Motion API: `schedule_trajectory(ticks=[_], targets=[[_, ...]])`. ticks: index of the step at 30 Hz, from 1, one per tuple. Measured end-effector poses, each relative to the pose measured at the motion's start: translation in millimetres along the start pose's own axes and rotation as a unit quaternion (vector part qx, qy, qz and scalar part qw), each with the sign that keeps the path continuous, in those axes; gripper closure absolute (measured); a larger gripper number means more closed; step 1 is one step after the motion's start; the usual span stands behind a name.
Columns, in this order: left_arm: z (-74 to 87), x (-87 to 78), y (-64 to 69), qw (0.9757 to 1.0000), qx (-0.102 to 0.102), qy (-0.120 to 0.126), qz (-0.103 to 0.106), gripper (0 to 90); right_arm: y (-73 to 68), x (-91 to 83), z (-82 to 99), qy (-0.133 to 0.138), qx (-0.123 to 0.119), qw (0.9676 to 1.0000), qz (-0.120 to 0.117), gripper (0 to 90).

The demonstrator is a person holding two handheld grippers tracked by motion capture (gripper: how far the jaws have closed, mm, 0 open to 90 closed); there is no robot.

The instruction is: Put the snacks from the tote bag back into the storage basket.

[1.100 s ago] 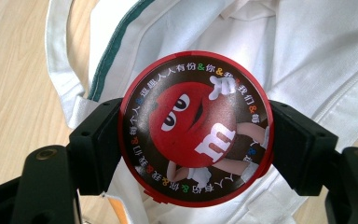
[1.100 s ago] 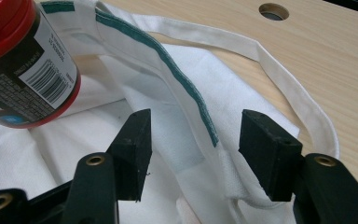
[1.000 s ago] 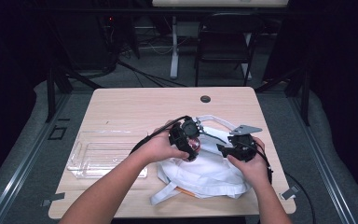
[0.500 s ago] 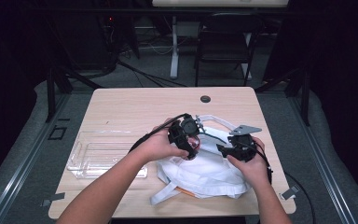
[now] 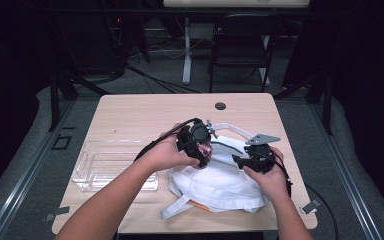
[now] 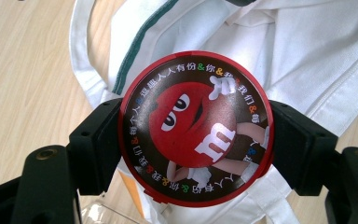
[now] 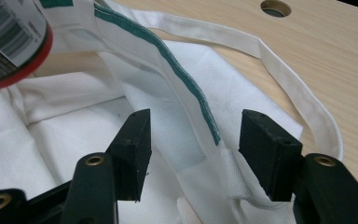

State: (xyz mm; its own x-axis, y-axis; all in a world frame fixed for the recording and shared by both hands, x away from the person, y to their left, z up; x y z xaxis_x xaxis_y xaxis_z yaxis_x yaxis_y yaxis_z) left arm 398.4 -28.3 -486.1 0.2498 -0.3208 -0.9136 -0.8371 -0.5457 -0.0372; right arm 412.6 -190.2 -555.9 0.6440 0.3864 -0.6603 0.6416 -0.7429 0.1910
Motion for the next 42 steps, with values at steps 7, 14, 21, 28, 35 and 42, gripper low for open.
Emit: schedule_trajectory(ticks=[7, 14, 21, 28, 35, 42], targets=[[3.1, -9.0, -5.5, 1.0, -0.004, 0.003, -0.004, 25.5, -0.2, -0.1, -1.0, 0.001, 0.0, 1.0, 0.001, 44.0], [7.9, -14.2, -11.9, 0.9999, -0.007, 0.003, -0.009, 25.5, -0.9, -0.3, -1.6, 0.003, -0.001, 1.0, 0.0, 43.9], [14.5, -20.4, -18.3, 0.9998, -0.014, 0.004, -0.012, 25.5, -1.0, 0.0, -1.4, 0.002, -0.002, 1.0, 0.0, 44.0], [23.2, -27.6, -26.9, 0.9996, -0.019, 0.005, -0.018, 25.5, -0.3, -1.0, -1.3, 0.001, -0.002, 1.0, 0.001, 44.0], [30.6, -33.3, -35.2, 0.9994, -0.024, 0.008, -0.023, 25.5, -1.2, -0.5, -1.7, 0.002, -0.003, 1.0, -0.001, 43.9], [37.5, -36.8, -41.0, 0.9992, -0.03, 0.009, -0.026, 25.5, -1.5, -0.2, -1.9, 0.003, -0.002, 1.0, -0.001, 43.9]])
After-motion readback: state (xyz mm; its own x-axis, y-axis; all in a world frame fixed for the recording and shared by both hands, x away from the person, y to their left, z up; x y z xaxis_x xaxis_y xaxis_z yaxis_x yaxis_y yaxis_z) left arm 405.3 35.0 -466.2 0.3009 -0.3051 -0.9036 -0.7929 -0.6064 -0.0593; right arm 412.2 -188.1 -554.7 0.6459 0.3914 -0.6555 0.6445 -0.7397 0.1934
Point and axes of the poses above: each handheld gripper's, and its own axes: x roughly forward along the jaws, z roughly out of its underside, y roughly to its right, the point moved 9 cm from there along x, roughly forward along the jaws, and after that the axes turned 13 degrees about -x, right-handed, at the moved point
